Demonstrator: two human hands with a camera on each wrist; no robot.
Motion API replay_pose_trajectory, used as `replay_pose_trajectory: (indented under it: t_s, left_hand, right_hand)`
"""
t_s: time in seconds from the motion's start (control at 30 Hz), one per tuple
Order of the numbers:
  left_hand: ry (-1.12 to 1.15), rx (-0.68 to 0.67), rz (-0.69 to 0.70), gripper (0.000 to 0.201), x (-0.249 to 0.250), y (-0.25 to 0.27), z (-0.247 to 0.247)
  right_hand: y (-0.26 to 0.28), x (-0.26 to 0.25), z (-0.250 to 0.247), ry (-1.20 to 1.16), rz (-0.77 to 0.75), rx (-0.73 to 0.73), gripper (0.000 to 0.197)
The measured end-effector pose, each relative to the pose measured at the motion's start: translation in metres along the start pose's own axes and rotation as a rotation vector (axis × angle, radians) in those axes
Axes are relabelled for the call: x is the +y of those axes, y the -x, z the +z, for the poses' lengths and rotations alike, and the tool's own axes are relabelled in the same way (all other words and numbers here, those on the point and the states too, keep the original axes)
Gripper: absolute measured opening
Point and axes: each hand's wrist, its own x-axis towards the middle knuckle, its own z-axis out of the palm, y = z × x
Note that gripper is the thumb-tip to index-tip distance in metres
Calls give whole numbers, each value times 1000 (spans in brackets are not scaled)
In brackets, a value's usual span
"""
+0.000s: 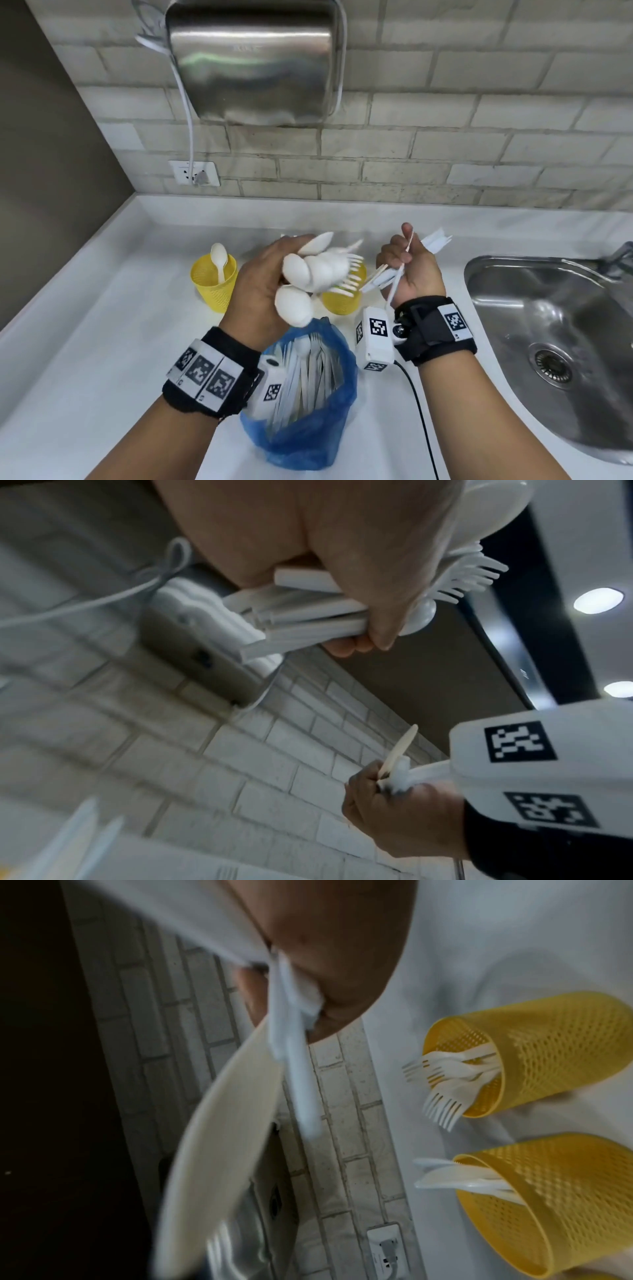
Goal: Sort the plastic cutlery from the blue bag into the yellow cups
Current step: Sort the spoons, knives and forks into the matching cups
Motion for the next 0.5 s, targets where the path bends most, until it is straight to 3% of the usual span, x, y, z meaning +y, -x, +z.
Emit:
replay_pose_trajectory:
  t_s: [0.1,0.2,0.27,0.33,0.47,0.5]
  left_hand:
    - [-322,-25,317,18,6,-9,-4]
    - [-373,1,377,22,5,-12,-3]
    - [-269,32,298,25,-1,-8,-1]
    - [-94,75,106,32,-1,-6,3]
    - [97,168,-250,3,-1,-2,10]
    - [106,171,-306,11,-4,-3,9]
  right_hand:
    - [3,2,2,6,-17,-15,30]
    - [7,5,6,35,-20,-32,32]
    - [8,6,11,51,-25,-14,25]
    - [6,7,16,66,-71,34,25]
    - [9,8,29,48,-274,118,31]
    - [11,8,33,53,-313,130,34]
